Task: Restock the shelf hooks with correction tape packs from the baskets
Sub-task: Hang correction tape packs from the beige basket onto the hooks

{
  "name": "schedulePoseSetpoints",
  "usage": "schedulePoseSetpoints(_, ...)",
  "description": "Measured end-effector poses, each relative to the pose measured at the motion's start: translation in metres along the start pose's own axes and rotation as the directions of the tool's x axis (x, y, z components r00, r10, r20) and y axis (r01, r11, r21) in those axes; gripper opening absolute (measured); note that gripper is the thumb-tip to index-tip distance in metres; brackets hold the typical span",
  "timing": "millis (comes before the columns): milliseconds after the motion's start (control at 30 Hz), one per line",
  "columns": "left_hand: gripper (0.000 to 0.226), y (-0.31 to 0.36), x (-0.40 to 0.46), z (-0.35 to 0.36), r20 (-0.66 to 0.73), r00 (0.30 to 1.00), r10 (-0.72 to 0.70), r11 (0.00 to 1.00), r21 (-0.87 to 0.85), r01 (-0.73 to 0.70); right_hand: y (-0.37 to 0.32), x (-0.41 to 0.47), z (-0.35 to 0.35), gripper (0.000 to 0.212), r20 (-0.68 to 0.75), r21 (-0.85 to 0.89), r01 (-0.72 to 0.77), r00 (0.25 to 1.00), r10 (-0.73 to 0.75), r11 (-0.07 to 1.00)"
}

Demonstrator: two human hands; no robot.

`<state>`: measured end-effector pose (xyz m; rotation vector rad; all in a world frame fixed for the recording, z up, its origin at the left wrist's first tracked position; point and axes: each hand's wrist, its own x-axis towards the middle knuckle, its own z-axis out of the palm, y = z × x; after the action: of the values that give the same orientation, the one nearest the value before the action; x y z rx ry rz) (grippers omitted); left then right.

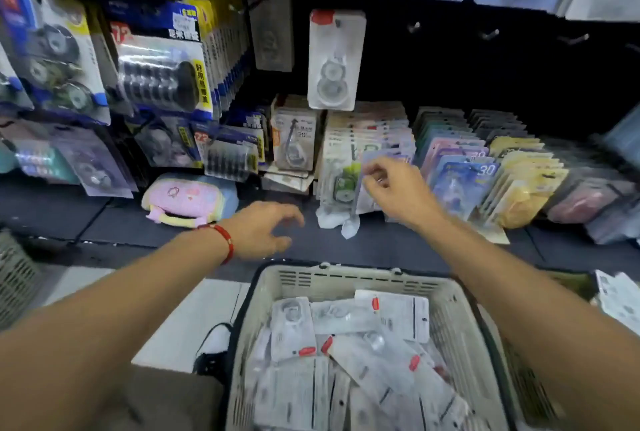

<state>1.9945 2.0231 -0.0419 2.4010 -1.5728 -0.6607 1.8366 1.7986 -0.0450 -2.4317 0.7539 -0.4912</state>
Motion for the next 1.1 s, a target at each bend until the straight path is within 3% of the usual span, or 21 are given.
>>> schedulePoseSetpoints(67,0.036,-0.006,-0.008,0.009,0.104,0.995,-0.010,0.999,0.049,0.005,0.025,-0.039,0.005,0.018,0.335,-0.167,0.013,0.941,0.045,0.986)
schedulePoseSetpoints(133,0.033,-0.007,-0.013,0.027,0.192,0.981,-0.010,0.993,0.120,-0.013,0.049,-0.076,0.017,0.030,0.605,-0.368,0.080,0.777,0.173,0.926)
schedulePoseSetpoints(200,0.035,-0.002,-0.014,0.054,0.275,0.961,-0.027,0.982,0.187,-0.026,0.073,-0.114,0.036,0.047,0.727,-0.487,0.107,0.600,0.335,0.867)
schedulePoseSetpoints(267,0.038,0.003,-0.011,0.087,0.355,0.934,-0.036,0.975,0.218,-0.045,0.095,-0.150,0.060,0.065,0.732,-0.563,0.084,0.512,0.449,0.822)
schedulePoseSetpoints(333,0.040,0.010,-0.009,0.120,0.384,0.922,-0.041,0.977,0.208,-0.043,0.110,-0.182,0.084,0.087,0.682,-0.609,0.052,0.545,0.488,0.792)
schedulePoseSetpoints(433,0.038,0.021,-0.010,0.168,0.315,0.947,-0.057,0.994,0.109,0.024,0.109,-0.217,0.114,0.112,0.593,-0.605,-0.033,0.648,0.477,0.796)
schedulePoseSetpoints(500,0.032,0.029,-0.016,0.198,0.233,0.968,-0.092,0.995,-0.003,0.095,0.107,-0.231,0.129,0.103,0.489,-0.554,-0.142,0.742,0.459,0.820)
schedulePoseSetpoints(567,0.029,0.034,-0.024,0.222,0.156,0.979,-0.131,0.983,-0.110,0.149,0.106,-0.236,0.135,0.091,0.412,-0.509,-0.218,0.788,0.458,0.833)
schedulePoseSetpoints(700,0.035,0.039,-0.034,0.243,0.040,0.983,-0.177,0.958,-0.223,0.182,0.111,-0.244,0.127,0.093,0.414,-0.478,-0.292,0.756,0.506,0.828)
schedulePoseSetpoints(833,0.045,0.047,-0.029,0.233,-0.047,0.997,-0.063,0.971,-0.234,0.050,0.127,-0.236,0.089,0.077,0.548,-0.305,-0.334,0.705,0.451,0.892)
schedulePoseSetpoints(933,0.067,0.056,-0.022,0.224,0.003,0.995,0.097,0.968,-0.235,-0.094,0.124,-0.222,0.062,0.064,0.597,-0.144,-0.314,0.729,0.335,0.939)
schedulePoseSetpoints(1000,0.074,0.063,-0.021,0.225,0.087,0.991,0.105,0.956,-0.284,-0.077,0.115,-0.214,0.053,0.057,0.617,-0.023,-0.324,0.740,0.268,0.946)
schedulePoseSetpoints(1100,0.058,0.063,-0.017,0.225,0.069,0.995,0.066,0.982,-0.184,-0.052,0.104,-0.205,0.052,0.043,0.633,0.079,-0.337,0.744,0.214,0.938)
